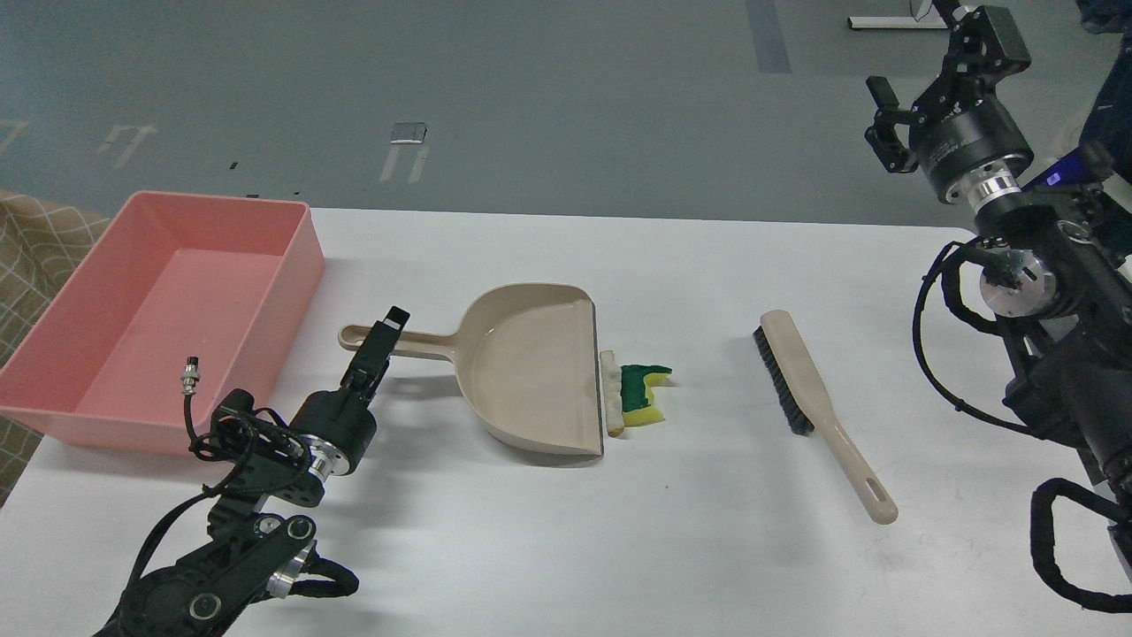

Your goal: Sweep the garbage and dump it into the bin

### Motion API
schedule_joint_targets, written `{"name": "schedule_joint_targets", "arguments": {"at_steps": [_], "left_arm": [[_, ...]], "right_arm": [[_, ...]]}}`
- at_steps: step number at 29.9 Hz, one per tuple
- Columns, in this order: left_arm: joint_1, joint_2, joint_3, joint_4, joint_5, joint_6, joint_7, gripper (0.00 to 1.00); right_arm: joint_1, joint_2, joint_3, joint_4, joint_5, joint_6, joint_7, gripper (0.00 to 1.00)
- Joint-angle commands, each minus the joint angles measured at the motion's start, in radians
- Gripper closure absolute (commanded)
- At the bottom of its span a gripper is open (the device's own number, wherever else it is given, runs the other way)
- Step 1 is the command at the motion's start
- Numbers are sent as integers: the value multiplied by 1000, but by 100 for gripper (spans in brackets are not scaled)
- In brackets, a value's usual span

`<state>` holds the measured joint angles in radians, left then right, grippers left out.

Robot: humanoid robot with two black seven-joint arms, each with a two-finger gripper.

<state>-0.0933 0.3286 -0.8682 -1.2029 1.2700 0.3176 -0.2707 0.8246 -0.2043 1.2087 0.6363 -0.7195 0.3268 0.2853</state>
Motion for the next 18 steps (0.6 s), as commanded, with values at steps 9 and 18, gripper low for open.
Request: {"name": "schedule_joint_targets", "arguments": {"at_steps": [9,18], "left_arm": [[-2,0,0,0,0,0,56,100],[-28,10,-2,-23,3,-3,68,100]], "right_arm": [[-1,2,0,2,0,-2,0,0],[-1,-1,0,6,0,-2,0,0]]}}
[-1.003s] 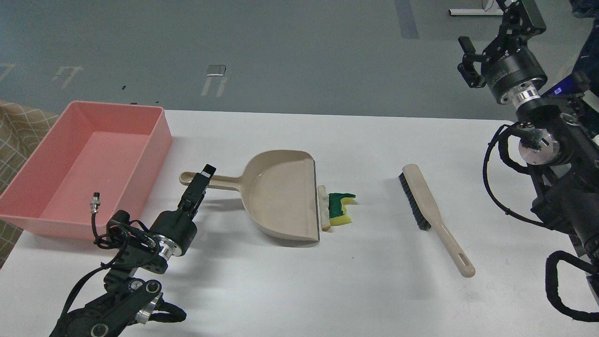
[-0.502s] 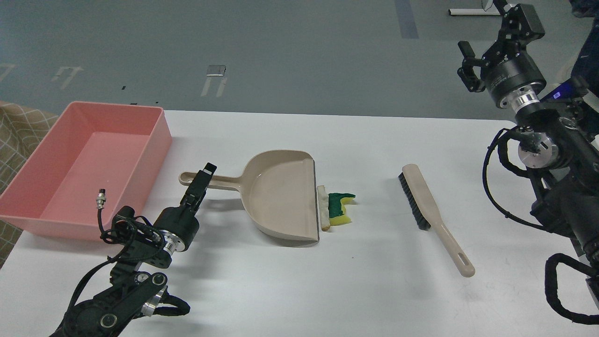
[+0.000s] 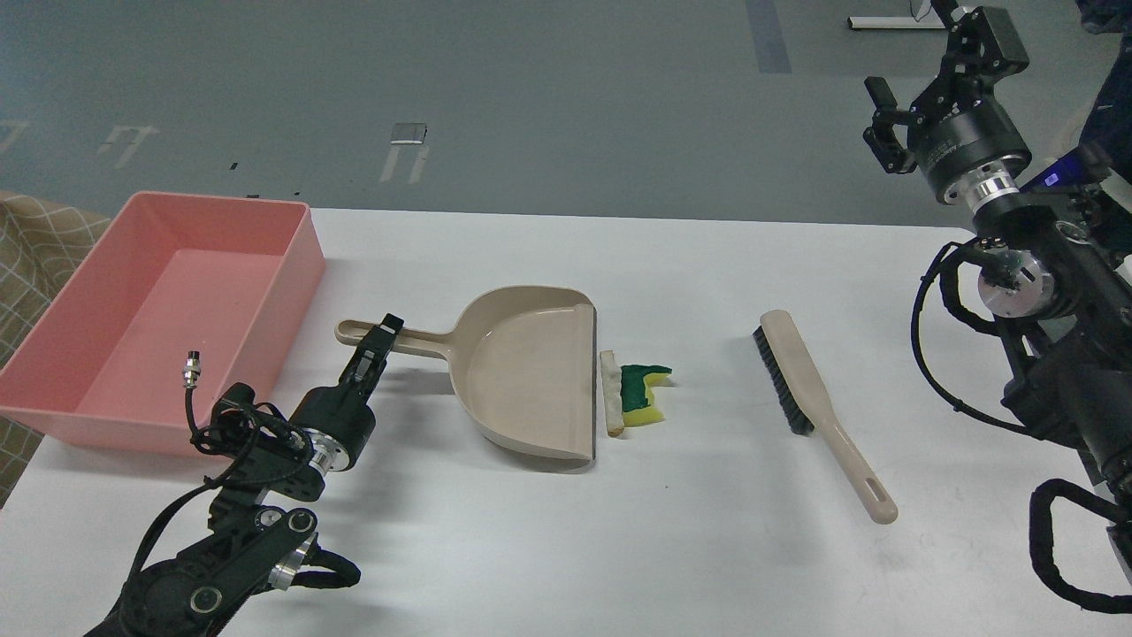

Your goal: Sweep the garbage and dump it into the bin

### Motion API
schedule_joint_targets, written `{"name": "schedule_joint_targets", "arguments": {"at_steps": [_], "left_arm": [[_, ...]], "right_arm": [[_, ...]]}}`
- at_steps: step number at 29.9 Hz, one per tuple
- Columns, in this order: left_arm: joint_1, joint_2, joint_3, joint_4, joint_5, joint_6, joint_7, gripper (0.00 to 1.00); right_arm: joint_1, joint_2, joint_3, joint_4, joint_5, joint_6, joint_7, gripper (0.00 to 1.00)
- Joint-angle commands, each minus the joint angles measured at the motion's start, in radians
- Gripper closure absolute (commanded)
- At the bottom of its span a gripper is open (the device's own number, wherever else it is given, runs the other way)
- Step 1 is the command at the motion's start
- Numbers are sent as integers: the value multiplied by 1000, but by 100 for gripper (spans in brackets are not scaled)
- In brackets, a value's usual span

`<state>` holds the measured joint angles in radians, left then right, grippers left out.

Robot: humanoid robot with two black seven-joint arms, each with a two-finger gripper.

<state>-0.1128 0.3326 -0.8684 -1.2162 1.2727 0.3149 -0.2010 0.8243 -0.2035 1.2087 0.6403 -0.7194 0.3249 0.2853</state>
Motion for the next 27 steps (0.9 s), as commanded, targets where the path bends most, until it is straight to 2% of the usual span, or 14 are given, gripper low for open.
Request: {"name": "schedule_joint_targets", "arguments": {"at_steps": [1,5,11,15,17,18,22,27], "left_arm": [[-8,8,0,-9,1,0,-1,100],[-10,17,-1,-16,2,1,-6,100],[-10,40,-1,-29,5,1,-14,100],[-8,46,-1,-31,5,3,-17,100],[-8,46,-1,-31,5,3,-17,100],[-10,46,-1,-31,5,3,-17,100],[-10,45,-1,-40,5,6,-15,100],[-10,43,-1,-52,5,6,-17,100]], "right_arm": [[-1,-4,0,4,0,2,0,0],[-10,-36,-49,19,0,6,-8,0],[-13,-241,-313,182,-2,8,-14,0],[-4,-472,-545,353,-11,10,-20,0],[1,-539,-601,413,-14,11,-26,0],[1,-609,-647,474,-15,11,-32,0],[-2,-807,-760,664,-81,17,-34,0],[-31,-999,-834,835,-228,16,-34,0]]}}
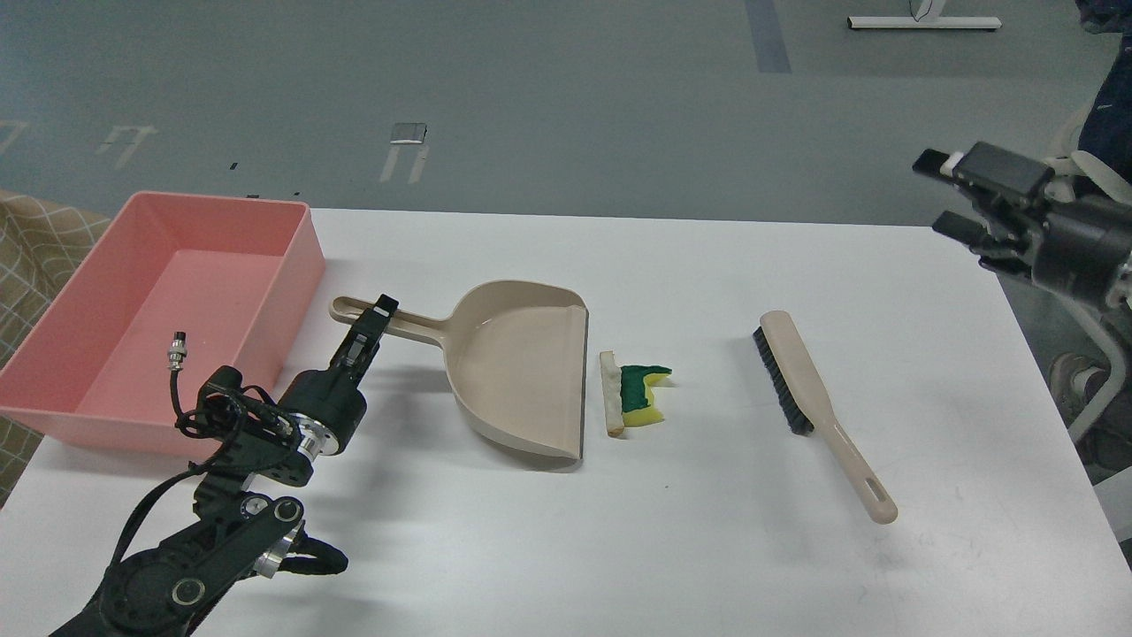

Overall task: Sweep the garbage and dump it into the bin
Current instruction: 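Move the right gripper down to the wooden brush handle and grasp it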

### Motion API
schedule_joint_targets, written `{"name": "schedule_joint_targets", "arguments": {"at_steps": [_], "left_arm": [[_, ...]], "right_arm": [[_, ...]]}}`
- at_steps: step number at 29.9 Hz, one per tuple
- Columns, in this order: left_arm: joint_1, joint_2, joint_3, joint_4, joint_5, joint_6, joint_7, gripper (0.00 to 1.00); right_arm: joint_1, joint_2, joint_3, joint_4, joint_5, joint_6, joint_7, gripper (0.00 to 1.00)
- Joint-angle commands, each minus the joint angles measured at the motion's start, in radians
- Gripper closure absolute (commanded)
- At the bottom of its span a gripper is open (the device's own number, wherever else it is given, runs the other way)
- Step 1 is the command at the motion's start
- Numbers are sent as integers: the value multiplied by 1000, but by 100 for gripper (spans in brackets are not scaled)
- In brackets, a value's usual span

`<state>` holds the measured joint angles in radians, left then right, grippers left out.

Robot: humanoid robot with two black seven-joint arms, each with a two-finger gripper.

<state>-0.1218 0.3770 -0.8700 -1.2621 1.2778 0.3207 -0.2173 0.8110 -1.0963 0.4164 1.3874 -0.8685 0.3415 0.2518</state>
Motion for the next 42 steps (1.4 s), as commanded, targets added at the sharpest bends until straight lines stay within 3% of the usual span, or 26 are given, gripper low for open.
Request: {"name": "schedule_joint_targets", "arguments": {"at_steps": [1,12,17,23,25,26,42], "left_arm": [[-1,-1,0,-6,0,0,1,100],[7,-4,0,-13,0,1,-1,100],[14,-3,0,-22,0,1,-1,100],[16,-4,2,-22,0,0,-5,100],[16,-4,2,-22,0,0,-5,100],[16,-4,2,-22,0,0,-5,100],[21,-4,2,-22,0,0,-8,100]], "right_arm": [[-33,-138,-60,114,-107,-1,1,0],[-153,-162,-113,174,-271,-2,0,0],[-177,-140,-116,176,-307,-2,-23,2],[-173,-44,-114,174,-333,-2,-54,15],[-174,-27,-116,174,-368,-2,-55,35],[-174,-22,-116,174,-377,-2,-55,36],[-191,49,-119,171,-463,30,-80,35]]}}
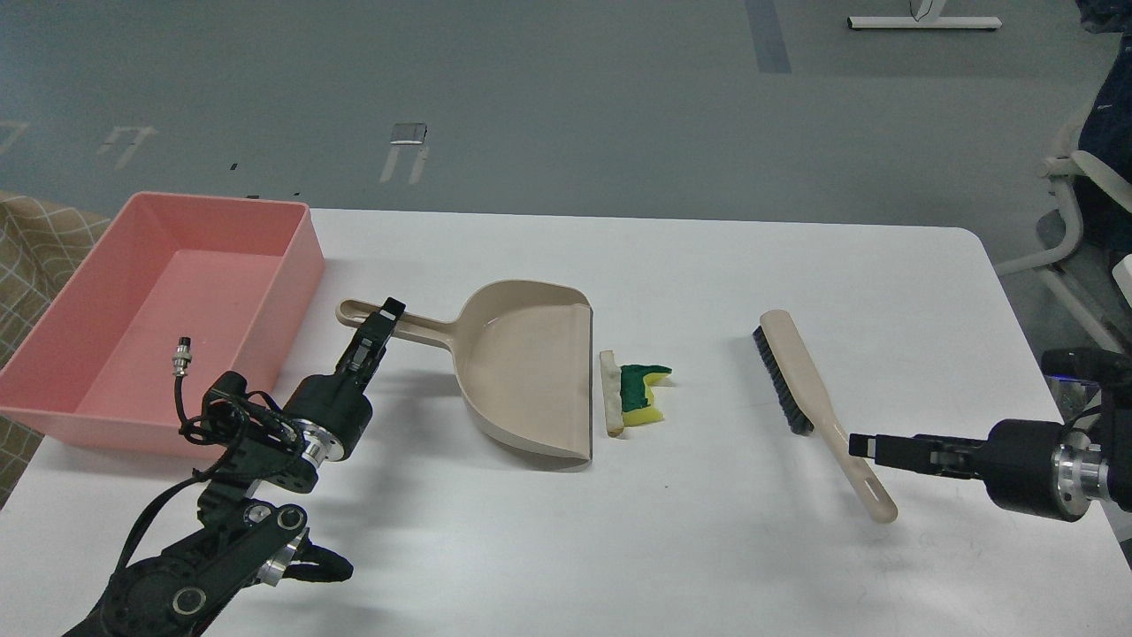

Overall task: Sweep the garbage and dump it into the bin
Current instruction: 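Move the right gripper down to the wooden brush handle and grasp it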

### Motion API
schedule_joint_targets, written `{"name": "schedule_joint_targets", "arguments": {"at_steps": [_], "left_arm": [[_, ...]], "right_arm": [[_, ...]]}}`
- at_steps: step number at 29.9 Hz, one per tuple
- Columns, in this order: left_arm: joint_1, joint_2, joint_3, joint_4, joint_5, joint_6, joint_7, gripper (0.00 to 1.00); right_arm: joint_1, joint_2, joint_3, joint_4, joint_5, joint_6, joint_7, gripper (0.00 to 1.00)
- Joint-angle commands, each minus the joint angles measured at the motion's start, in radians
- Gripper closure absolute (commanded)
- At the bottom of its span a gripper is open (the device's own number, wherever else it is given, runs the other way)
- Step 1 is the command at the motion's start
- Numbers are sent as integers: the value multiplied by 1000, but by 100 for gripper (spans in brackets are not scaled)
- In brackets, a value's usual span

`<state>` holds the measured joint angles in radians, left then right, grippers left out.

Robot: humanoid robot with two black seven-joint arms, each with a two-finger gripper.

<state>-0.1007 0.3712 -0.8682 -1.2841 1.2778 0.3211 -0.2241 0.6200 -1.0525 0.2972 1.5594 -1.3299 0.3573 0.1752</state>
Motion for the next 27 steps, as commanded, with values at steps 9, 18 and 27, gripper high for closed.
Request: {"name": "schedule_joint_targets", "arguments": {"at_steps": [9,18,27], "left_arm": [[-1,2,1,-1,0,0,-1,100],[1,-1,0,-1,0,0,-6,100],[1,-3,0,-1,0,0,-6,100]], "right_arm": [[-3,26,-15,-1,-3,17,-19,36],[-3,29,-21,-1,-11,17,-19,44],[0,48,-21,1,-11,17,-22,53]]}}
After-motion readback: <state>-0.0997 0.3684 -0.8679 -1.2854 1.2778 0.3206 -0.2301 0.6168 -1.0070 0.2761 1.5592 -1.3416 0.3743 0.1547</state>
